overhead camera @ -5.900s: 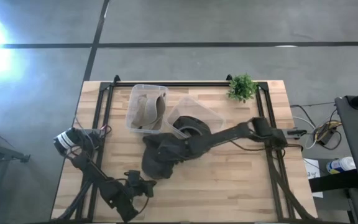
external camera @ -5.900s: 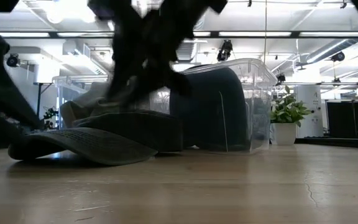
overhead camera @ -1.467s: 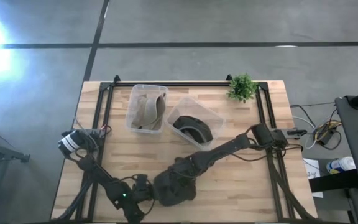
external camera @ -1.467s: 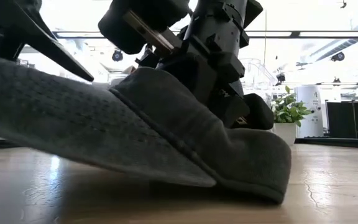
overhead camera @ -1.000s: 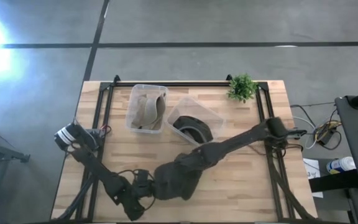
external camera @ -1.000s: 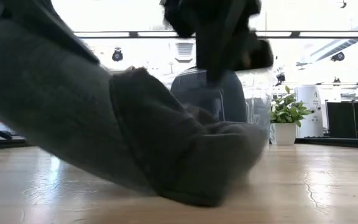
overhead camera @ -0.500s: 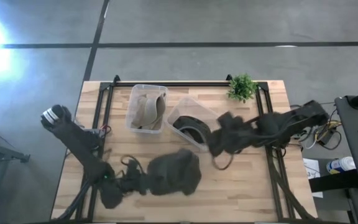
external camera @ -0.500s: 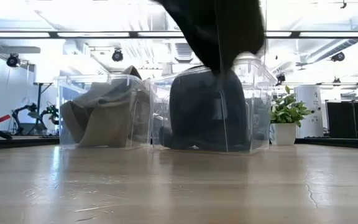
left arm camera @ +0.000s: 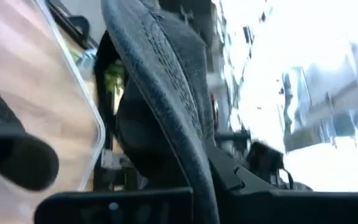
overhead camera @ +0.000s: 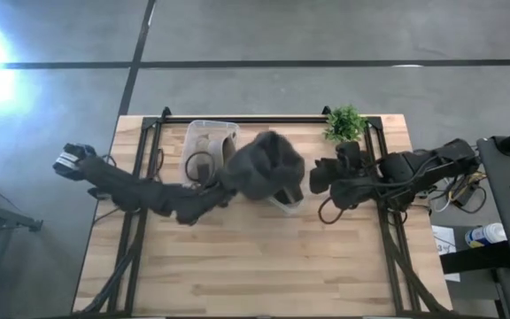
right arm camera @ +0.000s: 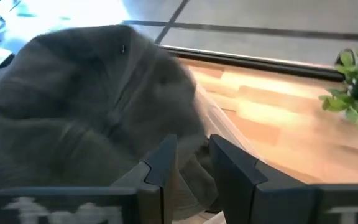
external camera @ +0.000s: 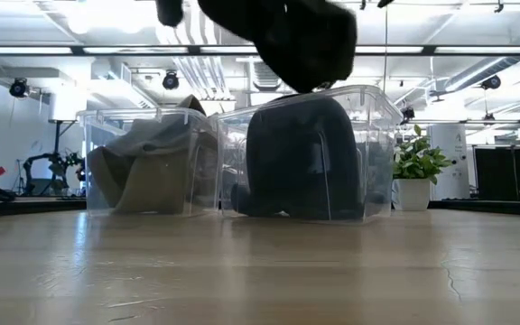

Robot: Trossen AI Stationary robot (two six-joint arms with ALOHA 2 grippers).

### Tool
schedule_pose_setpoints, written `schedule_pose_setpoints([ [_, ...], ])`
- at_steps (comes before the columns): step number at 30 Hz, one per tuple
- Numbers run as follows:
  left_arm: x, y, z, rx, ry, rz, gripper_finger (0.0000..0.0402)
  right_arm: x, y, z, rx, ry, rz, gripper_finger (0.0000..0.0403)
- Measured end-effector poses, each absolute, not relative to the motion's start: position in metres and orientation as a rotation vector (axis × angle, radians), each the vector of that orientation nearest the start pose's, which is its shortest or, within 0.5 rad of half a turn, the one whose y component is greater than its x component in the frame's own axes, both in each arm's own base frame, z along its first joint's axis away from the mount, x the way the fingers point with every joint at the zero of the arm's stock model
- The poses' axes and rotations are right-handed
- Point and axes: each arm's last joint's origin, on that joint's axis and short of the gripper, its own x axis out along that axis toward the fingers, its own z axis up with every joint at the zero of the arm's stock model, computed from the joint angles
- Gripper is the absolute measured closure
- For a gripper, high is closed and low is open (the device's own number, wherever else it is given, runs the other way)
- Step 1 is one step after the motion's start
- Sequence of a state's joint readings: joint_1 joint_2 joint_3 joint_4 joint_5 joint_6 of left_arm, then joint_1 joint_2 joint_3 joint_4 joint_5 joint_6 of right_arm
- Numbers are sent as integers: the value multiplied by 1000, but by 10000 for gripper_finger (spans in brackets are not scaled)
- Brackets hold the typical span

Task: Pick & Place hat
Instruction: Put the black cap into the right transparent bin

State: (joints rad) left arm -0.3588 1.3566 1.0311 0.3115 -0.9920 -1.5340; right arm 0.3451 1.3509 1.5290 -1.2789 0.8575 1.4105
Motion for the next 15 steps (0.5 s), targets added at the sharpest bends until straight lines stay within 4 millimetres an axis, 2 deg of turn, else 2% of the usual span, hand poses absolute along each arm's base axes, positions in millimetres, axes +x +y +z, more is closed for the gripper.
schedule_pose_setpoints([
  [3,296,-77,331,-1551,-459,586,396,226,57,382,697,398,-966,309],
  [8,303,-80,314,-1677,-355,742,396,226,57,381,702,403,-968,309],
  [12,324,-74,317,-1694,-389,779,395,225,56,380,687,417,-978,309],
  [15,344,-62,318,-1639,-375,810,384,224,56,379,678,425,-980,309],
])
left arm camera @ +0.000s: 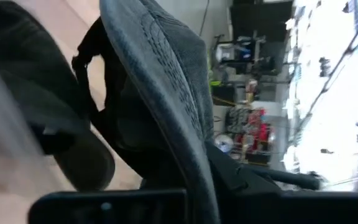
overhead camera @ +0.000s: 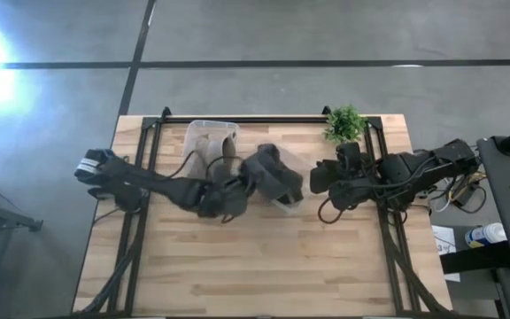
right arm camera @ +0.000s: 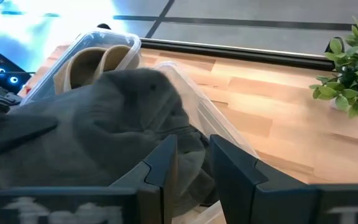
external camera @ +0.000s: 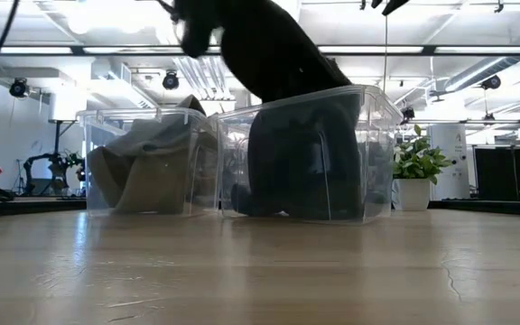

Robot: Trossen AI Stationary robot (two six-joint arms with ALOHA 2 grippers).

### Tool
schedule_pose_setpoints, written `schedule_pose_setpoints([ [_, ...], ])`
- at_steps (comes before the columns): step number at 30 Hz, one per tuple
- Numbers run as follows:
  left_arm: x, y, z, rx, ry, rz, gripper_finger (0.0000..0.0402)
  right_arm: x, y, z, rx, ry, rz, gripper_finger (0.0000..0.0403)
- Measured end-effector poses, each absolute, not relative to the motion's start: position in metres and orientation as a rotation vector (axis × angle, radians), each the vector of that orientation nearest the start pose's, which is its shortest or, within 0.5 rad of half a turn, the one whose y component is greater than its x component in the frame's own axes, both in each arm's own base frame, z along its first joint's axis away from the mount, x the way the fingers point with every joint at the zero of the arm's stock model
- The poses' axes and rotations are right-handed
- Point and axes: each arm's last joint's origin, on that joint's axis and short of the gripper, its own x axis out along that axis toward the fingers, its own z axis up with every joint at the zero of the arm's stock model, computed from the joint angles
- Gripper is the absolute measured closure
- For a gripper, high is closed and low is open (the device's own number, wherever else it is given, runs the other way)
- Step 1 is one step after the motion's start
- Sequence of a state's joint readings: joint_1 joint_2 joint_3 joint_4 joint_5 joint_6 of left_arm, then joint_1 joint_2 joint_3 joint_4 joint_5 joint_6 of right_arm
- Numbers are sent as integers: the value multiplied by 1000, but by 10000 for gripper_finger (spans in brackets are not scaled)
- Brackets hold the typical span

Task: Pick & Place hat
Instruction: Put the black cap into the right transparent bin

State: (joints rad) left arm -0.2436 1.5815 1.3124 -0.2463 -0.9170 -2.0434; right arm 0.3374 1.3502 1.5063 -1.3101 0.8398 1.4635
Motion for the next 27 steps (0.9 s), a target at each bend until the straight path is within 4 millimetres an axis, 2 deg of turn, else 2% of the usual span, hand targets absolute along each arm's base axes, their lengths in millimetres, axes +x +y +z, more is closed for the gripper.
schedule_pose_setpoints([
  [4,368,-42,311,-1637,-290,849,350,224,56,377,678,441,-979,309],
  [7,378,-30,304,-1614,-267,919,323,223,56,376,667,490,-963,309],
  [9,382,-23,306,-1621,-261,931,306,221,56,374,658,529,-966,309],
  [13,383,-15,313,-1555,-225,943,278,216,55,372,634,571,-995,309],
  [17,378,-13,304,-1450,-126,998,261,215,54,371,617,586,-1003,309],
  [22,379,-16,286,-1571,-19,968,253,215,53,371,602,592,-1000,309],
  [24,378,-18,293,-1544,15,915,253,215,53,371,602,592,-1000,309],
  [27,368,-19,320,-1338,56,832,252,215,53,371,602,592,-999,309],
])
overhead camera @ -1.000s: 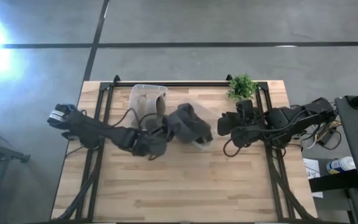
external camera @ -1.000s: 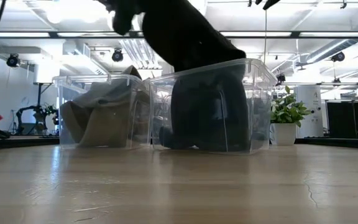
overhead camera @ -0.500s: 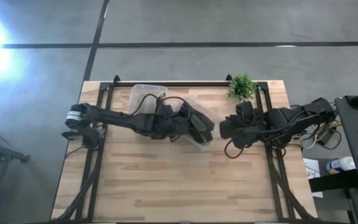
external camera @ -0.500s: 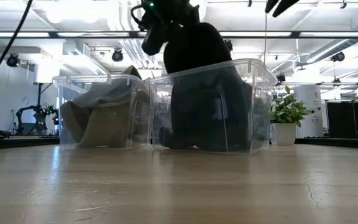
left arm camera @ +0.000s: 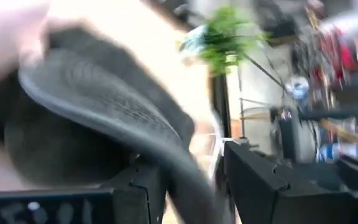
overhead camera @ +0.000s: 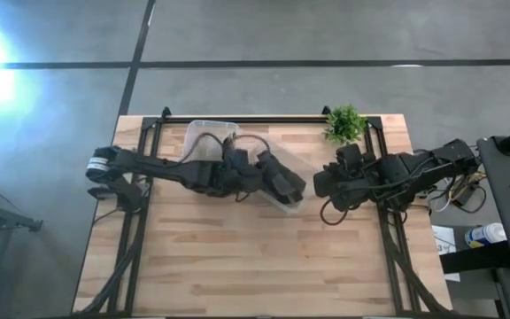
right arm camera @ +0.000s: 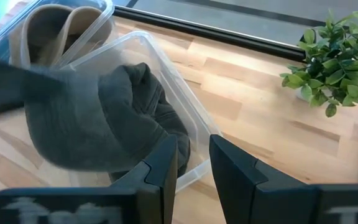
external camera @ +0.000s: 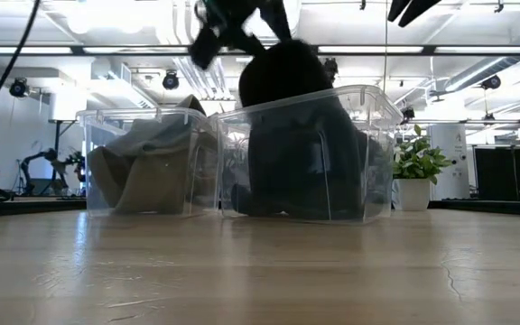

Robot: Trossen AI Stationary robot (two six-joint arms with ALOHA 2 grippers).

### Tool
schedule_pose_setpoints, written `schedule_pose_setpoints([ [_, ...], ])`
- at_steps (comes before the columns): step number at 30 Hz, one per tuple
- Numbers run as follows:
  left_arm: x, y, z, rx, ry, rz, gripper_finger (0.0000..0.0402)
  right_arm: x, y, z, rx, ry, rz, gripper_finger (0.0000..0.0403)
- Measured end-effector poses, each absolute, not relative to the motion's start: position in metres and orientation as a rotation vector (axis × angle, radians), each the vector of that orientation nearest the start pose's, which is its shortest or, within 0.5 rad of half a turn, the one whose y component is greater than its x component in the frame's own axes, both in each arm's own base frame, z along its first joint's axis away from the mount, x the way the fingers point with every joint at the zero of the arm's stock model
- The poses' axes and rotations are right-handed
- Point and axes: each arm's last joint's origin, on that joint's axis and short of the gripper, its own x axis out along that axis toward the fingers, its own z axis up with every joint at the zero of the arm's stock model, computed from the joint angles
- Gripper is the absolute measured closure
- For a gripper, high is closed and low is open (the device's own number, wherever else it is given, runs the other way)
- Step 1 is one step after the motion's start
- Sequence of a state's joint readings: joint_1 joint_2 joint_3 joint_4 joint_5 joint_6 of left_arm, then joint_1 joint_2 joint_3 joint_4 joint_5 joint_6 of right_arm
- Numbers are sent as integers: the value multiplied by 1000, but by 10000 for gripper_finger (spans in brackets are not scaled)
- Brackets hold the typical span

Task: Pick & Place hat
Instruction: Put the black cap into the right transparent bin, then adjust the right transparent bin

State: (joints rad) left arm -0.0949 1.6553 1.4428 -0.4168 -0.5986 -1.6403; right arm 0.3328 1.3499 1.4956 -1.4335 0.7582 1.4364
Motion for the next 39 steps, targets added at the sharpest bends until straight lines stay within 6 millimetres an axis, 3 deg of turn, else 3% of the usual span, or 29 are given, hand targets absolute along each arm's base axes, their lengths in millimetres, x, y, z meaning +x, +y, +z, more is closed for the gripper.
schedule_pose_setpoints([
  [3,354,-17,336,-1168,107,805,252,215,53,371,602,592,-999,309],
  [10,313,-25,356,-1071,357,706,252,215,53,370,583,610,-991,309],
  [13,292,-38,367,-1039,394,665,252,215,53,370,571,658,-965,310],
  [17,270,-71,376,-1052,348,638,252,217,47,367,552,762,-921,310],
  [22,272,-114,336,-1100,369,691,252,230,18,354,520,854,-896,311],
  [29,293,-142,273,-1283,335,718,252,237,-42,327,495,949,-922,334],
  [35,313,-124,236,-1298,131,848,252,232,-89,302,622,983,-907,361],
  [39,322,-103,221,-1305,92,934,252,231,-97,295,684,977,-875,372],
])
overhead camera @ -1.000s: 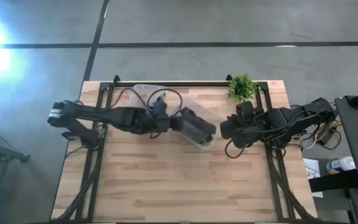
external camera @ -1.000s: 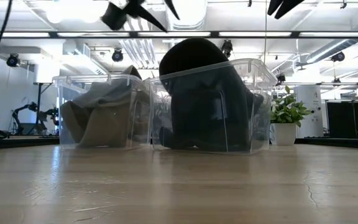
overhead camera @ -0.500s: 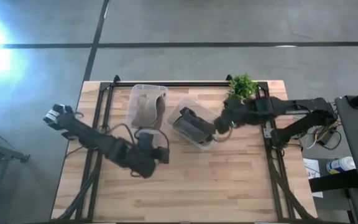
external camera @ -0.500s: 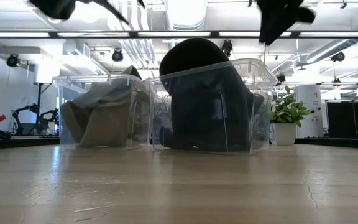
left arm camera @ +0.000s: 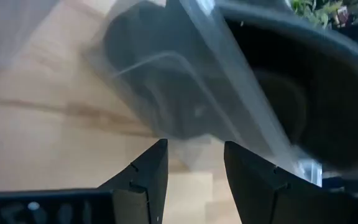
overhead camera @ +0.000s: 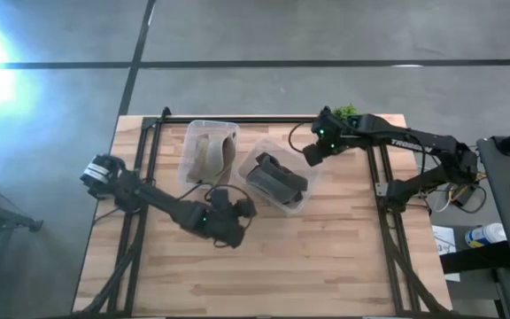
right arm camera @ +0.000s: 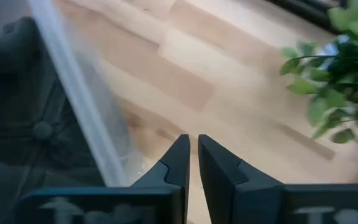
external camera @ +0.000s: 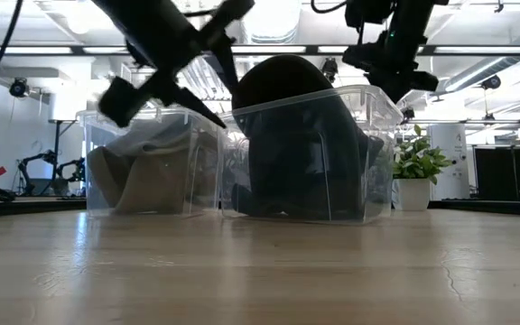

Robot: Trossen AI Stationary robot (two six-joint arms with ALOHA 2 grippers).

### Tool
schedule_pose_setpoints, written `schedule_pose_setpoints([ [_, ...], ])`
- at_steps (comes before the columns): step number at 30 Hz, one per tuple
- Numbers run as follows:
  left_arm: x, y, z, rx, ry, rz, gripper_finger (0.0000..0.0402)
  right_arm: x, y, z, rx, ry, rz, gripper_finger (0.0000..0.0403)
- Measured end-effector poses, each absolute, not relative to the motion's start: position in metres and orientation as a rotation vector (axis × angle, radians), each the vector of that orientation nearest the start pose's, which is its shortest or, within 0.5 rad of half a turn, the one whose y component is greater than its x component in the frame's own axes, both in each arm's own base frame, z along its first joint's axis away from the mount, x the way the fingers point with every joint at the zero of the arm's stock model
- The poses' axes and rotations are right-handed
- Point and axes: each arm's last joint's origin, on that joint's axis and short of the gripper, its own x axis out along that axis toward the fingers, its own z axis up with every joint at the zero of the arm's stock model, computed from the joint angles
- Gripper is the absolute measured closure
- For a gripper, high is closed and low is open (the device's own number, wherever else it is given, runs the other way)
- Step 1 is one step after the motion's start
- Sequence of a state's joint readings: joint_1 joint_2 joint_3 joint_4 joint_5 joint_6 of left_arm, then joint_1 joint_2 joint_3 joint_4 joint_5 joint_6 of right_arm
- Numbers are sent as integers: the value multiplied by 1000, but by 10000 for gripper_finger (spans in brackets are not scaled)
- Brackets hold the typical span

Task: Pick & Place hat
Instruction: Adjust the right transparent bin

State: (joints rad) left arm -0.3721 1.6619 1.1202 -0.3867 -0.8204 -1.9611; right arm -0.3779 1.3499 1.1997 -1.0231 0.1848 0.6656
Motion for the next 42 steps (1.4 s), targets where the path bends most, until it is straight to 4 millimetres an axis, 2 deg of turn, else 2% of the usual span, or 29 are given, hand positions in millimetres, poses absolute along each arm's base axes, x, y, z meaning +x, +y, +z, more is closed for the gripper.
schedule_pose_setpoints([
  [5,331,-78,220,-1254,83,979,252,233,-87,286,728,1044,-744,375],
  [10,338,-54,223,-1181,82,1006,252,237,-67,279,729,1104,-634,374],
  [17,346,-25,227,-1134,38,1030,252,242,-35,280,719,1191,-468,374],
  [20,348,-19,228,-1112,43,1031,252,242,-26,281,708,1202,-450,374],
  [23,348,-19,235,-1113,55,1007,252,238,-24,282,669,1199,-526,374],
  [28,342,-38,261,-1079,73,897,252,215,-26,300,621,1110,-658,374],
  [32,335,-62,288,-1038,63,792,252,195,-19,322,680,1019,-559,374],
  [35,325,-88,305,-998,97,679,252,188,-8,329,766,988,-494,374],
  [38,313,-115,314,-958,126,587,252,197,7,325,805,996,-423,374],
  [42,294,-142,323,-938,101,538,252,226,33,312,805,1024,-327,374],
])
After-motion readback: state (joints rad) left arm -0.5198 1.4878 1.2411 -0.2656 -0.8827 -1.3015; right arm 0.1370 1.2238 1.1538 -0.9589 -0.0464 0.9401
